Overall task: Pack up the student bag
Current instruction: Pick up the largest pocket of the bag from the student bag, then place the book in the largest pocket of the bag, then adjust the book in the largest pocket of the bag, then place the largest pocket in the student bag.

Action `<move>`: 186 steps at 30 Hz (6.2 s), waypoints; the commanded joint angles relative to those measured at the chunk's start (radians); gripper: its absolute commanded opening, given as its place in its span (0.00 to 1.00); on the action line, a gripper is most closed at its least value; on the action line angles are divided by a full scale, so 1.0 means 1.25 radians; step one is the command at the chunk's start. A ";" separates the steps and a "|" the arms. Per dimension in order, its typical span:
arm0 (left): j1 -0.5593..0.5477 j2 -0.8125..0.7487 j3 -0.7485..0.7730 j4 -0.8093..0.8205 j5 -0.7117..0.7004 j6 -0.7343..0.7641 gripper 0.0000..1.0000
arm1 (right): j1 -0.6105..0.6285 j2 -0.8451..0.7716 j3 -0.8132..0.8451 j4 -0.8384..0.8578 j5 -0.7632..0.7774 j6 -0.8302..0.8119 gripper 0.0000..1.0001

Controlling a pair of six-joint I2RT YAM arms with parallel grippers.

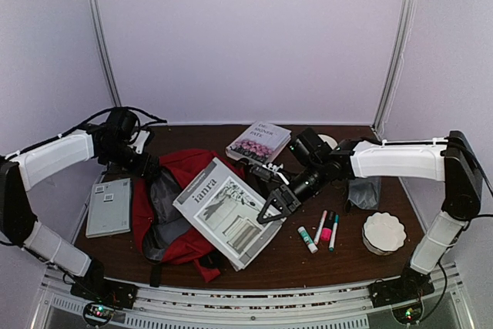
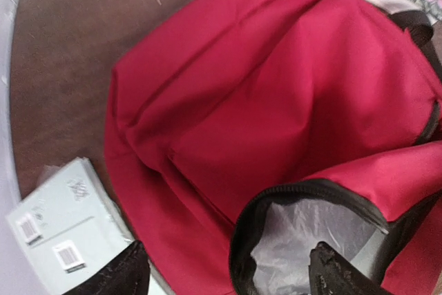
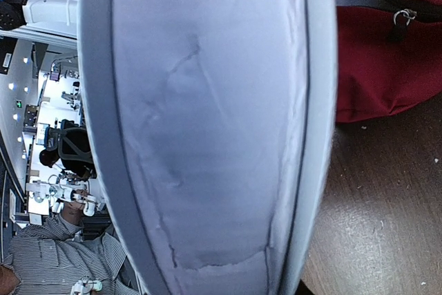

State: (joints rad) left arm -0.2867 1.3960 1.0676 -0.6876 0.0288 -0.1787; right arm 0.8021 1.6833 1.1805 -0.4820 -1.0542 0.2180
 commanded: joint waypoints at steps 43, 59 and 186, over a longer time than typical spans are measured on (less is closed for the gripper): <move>-0.404 -0.287 -0.040 0.274 -0.128 -0.195 0.00 | 0.105 0.280 -0.065 0.922 -0.075 1.054 0.15; -0.410 -0.337 -0.118 0.273 -0.083 -0.153 0.00 | 0.036 0.413 0.214 0.463 0.048 0.720 0.67; -0.404 0.086 0.228 -0.114 0.282 0.157 0.55 | -0.297 0.544 0.482 0.289 0.225 0.508 0.53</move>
State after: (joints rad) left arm -0.8005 1.5177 1.2213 -0.8589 0.4217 -0.0528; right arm 0.4278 2.3398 1.7515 -0.2001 -0.7418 0.7635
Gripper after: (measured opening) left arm 0.526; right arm 0.531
